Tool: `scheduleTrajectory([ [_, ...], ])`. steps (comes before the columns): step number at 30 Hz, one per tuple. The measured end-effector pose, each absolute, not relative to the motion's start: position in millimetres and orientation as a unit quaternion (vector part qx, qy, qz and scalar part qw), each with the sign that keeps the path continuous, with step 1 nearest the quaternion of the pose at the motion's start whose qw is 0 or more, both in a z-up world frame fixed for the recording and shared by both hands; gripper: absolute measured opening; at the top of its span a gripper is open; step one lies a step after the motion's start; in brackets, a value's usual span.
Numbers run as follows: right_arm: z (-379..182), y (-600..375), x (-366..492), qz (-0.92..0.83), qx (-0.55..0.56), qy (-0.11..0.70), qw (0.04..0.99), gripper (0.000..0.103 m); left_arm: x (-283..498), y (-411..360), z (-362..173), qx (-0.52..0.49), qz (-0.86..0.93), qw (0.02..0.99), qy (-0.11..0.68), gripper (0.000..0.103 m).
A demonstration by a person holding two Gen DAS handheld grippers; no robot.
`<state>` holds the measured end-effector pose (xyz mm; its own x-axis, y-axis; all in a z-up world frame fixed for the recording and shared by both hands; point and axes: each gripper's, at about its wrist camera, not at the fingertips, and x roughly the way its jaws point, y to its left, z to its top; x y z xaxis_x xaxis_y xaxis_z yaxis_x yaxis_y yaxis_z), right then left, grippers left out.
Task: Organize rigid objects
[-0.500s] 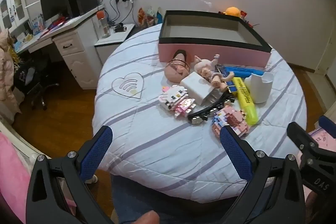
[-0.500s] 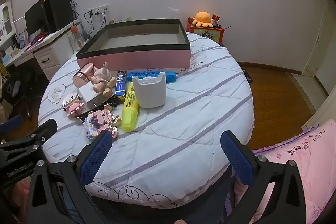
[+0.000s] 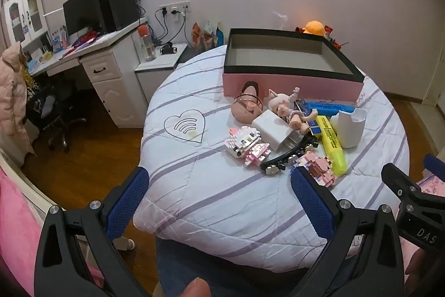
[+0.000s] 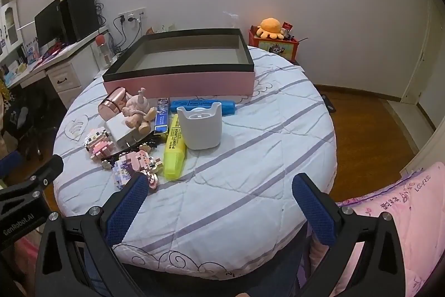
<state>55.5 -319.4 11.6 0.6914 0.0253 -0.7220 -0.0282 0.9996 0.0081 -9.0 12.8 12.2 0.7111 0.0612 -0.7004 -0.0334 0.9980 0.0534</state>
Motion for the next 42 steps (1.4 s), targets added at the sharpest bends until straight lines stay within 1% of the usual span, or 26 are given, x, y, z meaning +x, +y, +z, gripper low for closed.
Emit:
scheduleTrajectory([
  [13,10,-303,63,0.026,-0.015,0.392,0.919,0.103,-5,24,10,0.016,0.028,0.927,0.373,0.103],
  [21,7,-301,66,0.028,-0.02,0.397,0.917,0.103,6,33,1,-0.002,0.028,0.917,0.399,0.103],
  [25,11,-301,63,0.025,-0.02,0.395,0.918,0.103,-1,34,9,0.005,0.039,0.921,0.388,0.103],
  [32,42,-307,40,0.006,-0.022,0.361,0.932,0.103,-25,22,37,0.024,0.042,0.938,0.344,0.103],
  [37,59,-307,29,0.01,-0.019,0.342,0.939,0.103,-35,22,46,0.023,0.038,0.941,0.336,0.103],
  [42,57,-305,28,0.015,-0.018,0.346,0.938,0.103,-35,20,46,0.027,0.035,0.94,0.338,0.103],
])
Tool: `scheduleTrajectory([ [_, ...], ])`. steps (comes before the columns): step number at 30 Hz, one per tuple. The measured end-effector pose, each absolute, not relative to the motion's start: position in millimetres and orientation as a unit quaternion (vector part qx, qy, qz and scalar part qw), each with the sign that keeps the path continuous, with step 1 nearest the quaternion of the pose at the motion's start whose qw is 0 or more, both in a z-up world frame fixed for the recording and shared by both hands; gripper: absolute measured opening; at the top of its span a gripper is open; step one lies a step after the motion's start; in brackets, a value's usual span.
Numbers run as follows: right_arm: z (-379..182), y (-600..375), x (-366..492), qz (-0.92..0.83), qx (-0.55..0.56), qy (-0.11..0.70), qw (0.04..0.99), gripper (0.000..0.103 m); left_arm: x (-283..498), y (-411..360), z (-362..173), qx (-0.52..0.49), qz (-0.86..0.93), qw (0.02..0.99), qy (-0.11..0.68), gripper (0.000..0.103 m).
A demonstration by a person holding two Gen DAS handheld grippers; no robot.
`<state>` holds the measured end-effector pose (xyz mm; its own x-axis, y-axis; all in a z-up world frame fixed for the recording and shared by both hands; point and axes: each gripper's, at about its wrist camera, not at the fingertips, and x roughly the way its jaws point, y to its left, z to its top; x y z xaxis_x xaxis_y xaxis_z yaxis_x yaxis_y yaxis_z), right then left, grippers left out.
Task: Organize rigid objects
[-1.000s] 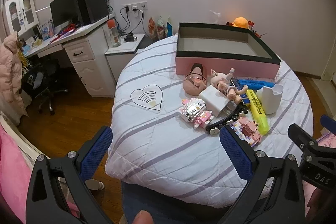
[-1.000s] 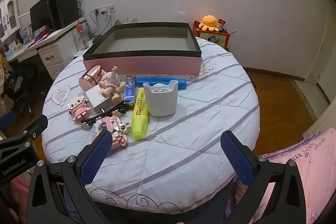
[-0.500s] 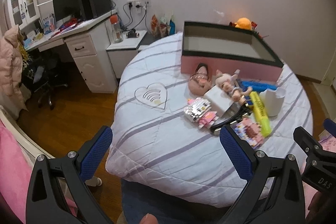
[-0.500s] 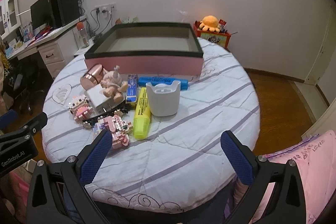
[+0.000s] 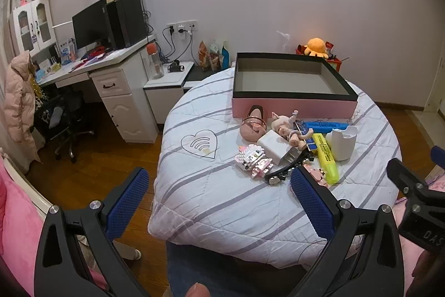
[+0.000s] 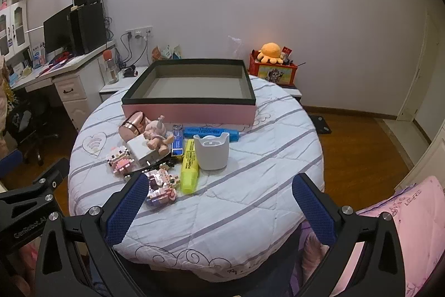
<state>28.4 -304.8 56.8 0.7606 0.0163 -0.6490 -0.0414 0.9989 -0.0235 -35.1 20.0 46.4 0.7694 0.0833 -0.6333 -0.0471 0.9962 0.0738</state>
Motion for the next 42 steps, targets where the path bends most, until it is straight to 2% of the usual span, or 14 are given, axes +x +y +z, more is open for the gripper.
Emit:
scheduleTrajectory([
  [21,37,-302,46,0.024,-0.018,0.369,0.929,0.103,-18,21,31,0.027,0.031,0.931,0.362,0.103],
  [31,0,-299,69,0.039,-0.02,0.41,0.911,0.103,11,27,-10,0.014,0.019,0.911,0.411,0.103],
  [36,-19,-296,84,0.045,-0.017,0.426,0.903,0.103,21,21,-19,0.029,0.01,0.912,0.41,0.103],
  [39,-26,-295,95,0.047,-0.014,0.434,0.899,0.095,30,20,-21,0.033,0.01,0.912,0.409,0.103],
  [42,-30,-294,104,0.05,-0.006,0.44,0.897,0.094,39,20,-25,0.033,0.012,0.912,0.409,0.103],
])
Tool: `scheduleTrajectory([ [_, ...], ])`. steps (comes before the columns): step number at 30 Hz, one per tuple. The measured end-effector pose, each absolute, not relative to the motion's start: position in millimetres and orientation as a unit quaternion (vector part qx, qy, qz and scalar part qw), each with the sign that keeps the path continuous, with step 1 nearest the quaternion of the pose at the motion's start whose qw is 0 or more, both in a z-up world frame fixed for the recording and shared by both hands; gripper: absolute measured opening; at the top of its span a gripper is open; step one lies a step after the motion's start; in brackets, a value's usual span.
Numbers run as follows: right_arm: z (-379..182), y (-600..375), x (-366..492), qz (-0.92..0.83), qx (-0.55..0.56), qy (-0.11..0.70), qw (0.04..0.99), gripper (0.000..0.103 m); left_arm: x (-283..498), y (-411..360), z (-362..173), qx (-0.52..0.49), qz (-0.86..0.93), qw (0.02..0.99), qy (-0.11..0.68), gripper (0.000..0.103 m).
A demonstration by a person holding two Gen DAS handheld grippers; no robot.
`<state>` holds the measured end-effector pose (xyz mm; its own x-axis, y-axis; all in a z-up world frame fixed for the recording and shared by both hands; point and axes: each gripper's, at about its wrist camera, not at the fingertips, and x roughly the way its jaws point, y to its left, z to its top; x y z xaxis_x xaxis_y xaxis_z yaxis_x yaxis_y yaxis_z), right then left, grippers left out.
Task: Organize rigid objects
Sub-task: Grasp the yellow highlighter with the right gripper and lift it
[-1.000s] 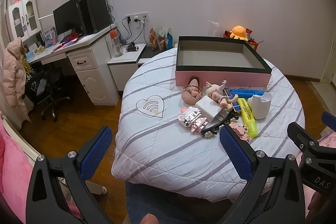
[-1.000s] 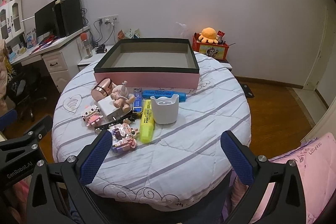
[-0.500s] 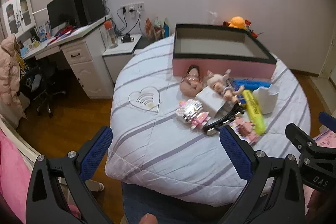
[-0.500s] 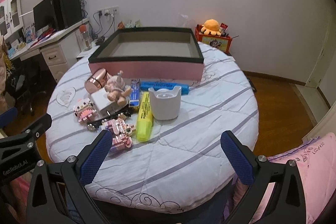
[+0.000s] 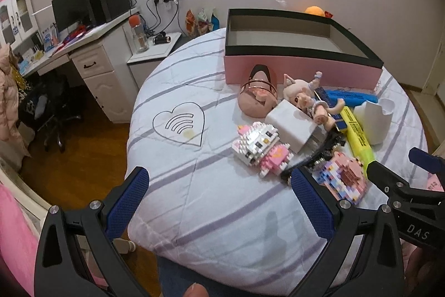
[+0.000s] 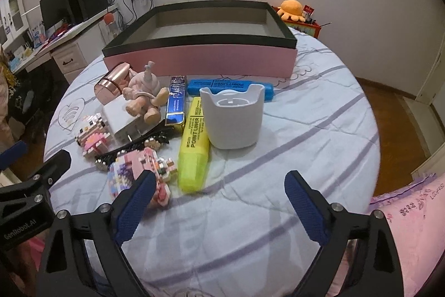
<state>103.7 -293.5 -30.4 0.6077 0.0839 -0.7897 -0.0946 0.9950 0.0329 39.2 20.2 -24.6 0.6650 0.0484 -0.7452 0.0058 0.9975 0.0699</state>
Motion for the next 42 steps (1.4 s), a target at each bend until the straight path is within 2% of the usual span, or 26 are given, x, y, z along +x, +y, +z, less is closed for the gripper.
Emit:
scheduleTrajectory([
  [2,-32,-293,108,0.049,-0.004,0.439,0.897,0.093,43,21,-27,0.032,0.012,0.912,0.409,0.103],
  [6,-36,-295,120,0.056,0.017,0.452,0.89,0.07,52,22,-28,0.029,0.01,0.912,0.41,0.103],
  [10,-39,-293,130,0.064,0.028,0.465,0.883,0.062,58,19,-30,0.034,0.006,0.911,0.41,0.103],
  [12,-40,-291,136,0.076,0.037,0.474,0.877,0.052,61,18,-32,0.034,0.002,0.91,0.413,0.103],
  [22,-50,-271,158,0.074,0.004,0.5,0.863,0.041,74,21,-42,0.026,-0.004,0.904,0.427,0.103],
  [25,-51,-266,161,0.073,-0.017,0.496,0.865,0.027,76,23,-44,0.017,-0.007,0.904,0.426,0.103],
  [42,-22,-280,116,0.104,-0.012,0.454,0.885,0.027,57,17,-20,0.014,-0.004,0.914,0.406,0.103],
])
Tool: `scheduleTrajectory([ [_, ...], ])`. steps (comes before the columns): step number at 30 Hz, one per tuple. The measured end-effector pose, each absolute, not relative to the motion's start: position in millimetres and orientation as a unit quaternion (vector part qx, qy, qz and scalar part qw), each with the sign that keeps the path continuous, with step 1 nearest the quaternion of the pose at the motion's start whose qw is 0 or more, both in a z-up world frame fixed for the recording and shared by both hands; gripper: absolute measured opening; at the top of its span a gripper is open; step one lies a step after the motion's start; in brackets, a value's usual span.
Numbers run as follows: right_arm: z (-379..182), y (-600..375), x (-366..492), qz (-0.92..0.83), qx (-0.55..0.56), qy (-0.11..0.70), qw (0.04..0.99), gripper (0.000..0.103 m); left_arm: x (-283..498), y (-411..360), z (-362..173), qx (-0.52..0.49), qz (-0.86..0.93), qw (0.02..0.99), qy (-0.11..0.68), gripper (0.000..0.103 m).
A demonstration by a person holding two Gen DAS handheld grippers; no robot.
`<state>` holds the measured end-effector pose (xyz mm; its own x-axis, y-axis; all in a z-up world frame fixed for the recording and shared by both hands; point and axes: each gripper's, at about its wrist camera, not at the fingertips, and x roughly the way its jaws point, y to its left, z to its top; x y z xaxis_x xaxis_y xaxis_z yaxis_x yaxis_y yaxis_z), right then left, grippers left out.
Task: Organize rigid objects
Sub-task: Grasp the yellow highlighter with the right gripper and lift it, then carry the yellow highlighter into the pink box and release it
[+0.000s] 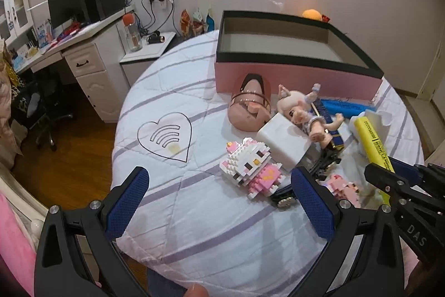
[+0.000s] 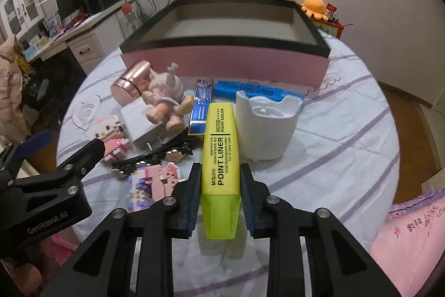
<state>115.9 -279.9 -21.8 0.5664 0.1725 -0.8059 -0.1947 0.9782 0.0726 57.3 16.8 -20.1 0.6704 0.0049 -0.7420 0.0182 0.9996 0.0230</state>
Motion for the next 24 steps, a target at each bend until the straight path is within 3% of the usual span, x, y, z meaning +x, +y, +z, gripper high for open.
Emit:
scheduleTrajectory([
  [12,42,-284,122,0.116,-0.006,0.413,0.903,0.027,86,5,34,0.016,-0.01,0.923,0.383,0.103],
  [19,67,-280,212,0.112,-0.003,0.412,0.904,0.027,163,4,62,0.006,0.003,0.926,0.377,0.103],
  [24,46,-283,289,0.103,-0.005,0.446,0.889,0.027,216,-3,57,0.004,0.001,0.92,0.391,0.103],
])
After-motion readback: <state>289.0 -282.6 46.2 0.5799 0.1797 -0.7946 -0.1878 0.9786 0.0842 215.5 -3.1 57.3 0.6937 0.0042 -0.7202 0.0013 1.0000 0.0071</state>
